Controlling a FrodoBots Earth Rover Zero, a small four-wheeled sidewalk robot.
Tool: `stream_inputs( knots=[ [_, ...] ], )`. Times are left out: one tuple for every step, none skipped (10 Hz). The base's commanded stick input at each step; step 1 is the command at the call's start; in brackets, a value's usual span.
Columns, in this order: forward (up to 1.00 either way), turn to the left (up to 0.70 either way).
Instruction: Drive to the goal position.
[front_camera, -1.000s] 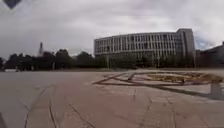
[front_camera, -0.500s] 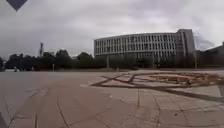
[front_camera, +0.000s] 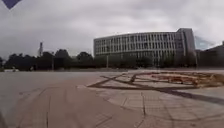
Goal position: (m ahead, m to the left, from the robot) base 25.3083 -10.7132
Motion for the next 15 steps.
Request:
stream_inputs(
  knots=[
    [0.70,0.00],
    [0.70,0.00],
    [0.70,0.00],
    [0.70,0.00],
    [0.70,0.00],
    [0.70,0.00],
    [0.70,0.00],
    [0.70,0.00],
    [0.70,0.00],
    [0.70,0.00],
    [0.70,0.00],
    [0.70,0.00],
    [0.70,0.00],
    [0.70,0.00],
    [0.70,0.00]
  ],
)
